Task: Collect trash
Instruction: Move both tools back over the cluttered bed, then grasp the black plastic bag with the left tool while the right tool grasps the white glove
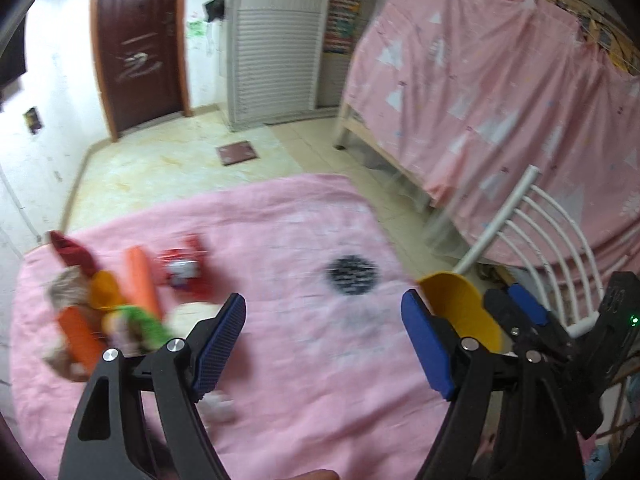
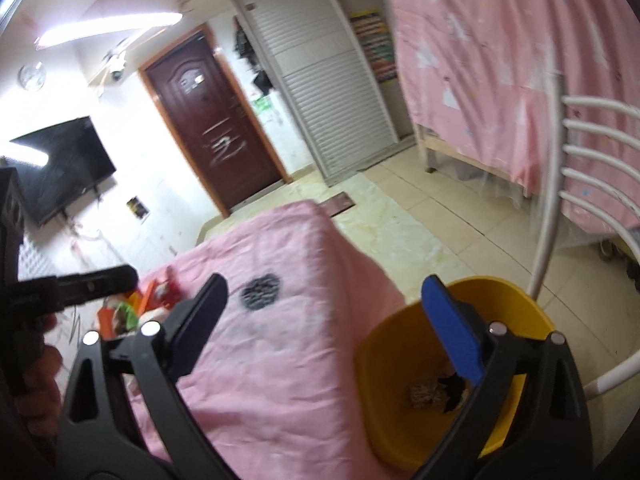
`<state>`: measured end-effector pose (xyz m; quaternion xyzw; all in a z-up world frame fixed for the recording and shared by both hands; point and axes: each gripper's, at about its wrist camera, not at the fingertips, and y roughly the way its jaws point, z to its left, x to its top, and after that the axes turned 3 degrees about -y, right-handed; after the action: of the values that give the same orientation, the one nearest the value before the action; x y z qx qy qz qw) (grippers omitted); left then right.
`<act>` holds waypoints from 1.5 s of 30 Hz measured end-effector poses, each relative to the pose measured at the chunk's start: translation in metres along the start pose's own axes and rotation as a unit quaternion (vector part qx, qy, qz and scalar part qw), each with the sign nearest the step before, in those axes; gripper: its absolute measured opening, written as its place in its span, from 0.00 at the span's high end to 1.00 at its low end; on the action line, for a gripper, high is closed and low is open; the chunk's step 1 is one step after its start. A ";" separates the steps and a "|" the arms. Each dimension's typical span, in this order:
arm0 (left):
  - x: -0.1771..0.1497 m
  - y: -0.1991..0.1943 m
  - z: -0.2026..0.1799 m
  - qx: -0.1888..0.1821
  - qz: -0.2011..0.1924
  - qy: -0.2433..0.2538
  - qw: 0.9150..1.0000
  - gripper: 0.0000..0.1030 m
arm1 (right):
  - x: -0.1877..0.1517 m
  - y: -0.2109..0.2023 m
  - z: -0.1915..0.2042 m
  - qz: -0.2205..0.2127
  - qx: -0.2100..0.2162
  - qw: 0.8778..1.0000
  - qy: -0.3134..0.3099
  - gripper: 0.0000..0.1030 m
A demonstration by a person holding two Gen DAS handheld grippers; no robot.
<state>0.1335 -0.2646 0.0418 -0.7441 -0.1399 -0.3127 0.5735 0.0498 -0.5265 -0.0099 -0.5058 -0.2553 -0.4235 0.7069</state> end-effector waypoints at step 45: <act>-0.122 -0.011 0.152 0.059 0.057 -0.030 0.996 0.77 | -0.070 0.085 0.215 0.176 0.108 0.952 -0.228 0.39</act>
<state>0.0799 -0.0999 -0.0486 -0.7252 -0.1328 -0.2480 0.6285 0.1010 -0.2912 -0.0308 -0.5467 -0.3608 -0.1356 0.7433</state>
